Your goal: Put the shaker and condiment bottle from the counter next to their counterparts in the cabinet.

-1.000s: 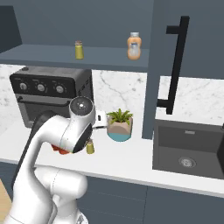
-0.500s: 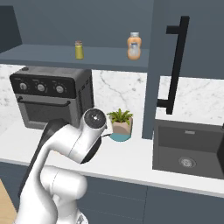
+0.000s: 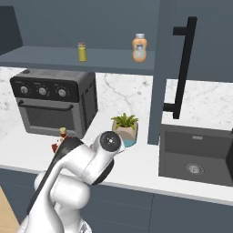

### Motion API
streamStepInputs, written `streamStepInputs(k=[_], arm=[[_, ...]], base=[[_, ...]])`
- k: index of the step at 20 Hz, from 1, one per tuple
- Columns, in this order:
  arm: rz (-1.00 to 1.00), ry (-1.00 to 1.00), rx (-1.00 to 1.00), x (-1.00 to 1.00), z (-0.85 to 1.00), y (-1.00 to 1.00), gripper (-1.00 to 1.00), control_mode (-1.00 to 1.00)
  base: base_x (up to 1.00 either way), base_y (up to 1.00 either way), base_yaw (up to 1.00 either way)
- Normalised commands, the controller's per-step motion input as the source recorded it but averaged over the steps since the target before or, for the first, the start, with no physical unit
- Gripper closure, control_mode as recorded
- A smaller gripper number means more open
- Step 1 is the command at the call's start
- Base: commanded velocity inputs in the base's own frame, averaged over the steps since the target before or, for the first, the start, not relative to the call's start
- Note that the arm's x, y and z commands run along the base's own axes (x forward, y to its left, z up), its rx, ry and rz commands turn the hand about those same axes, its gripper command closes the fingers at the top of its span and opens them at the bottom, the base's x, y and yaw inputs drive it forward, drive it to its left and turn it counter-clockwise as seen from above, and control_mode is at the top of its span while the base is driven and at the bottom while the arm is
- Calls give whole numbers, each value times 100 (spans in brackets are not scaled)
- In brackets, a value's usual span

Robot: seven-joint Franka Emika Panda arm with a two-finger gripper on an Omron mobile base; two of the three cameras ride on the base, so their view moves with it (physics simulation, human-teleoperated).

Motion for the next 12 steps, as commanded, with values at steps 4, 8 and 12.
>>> streamStepInputs(k=[4,8,12], arm=[[16,-19,0,11,-15,0,-100,-100],[13,-6,3,24,0,0,-100,-100],[10,8,0,13,-7,0,-100,-100]], base=[[0,0,0],[0,0,0],[0,0,0]])
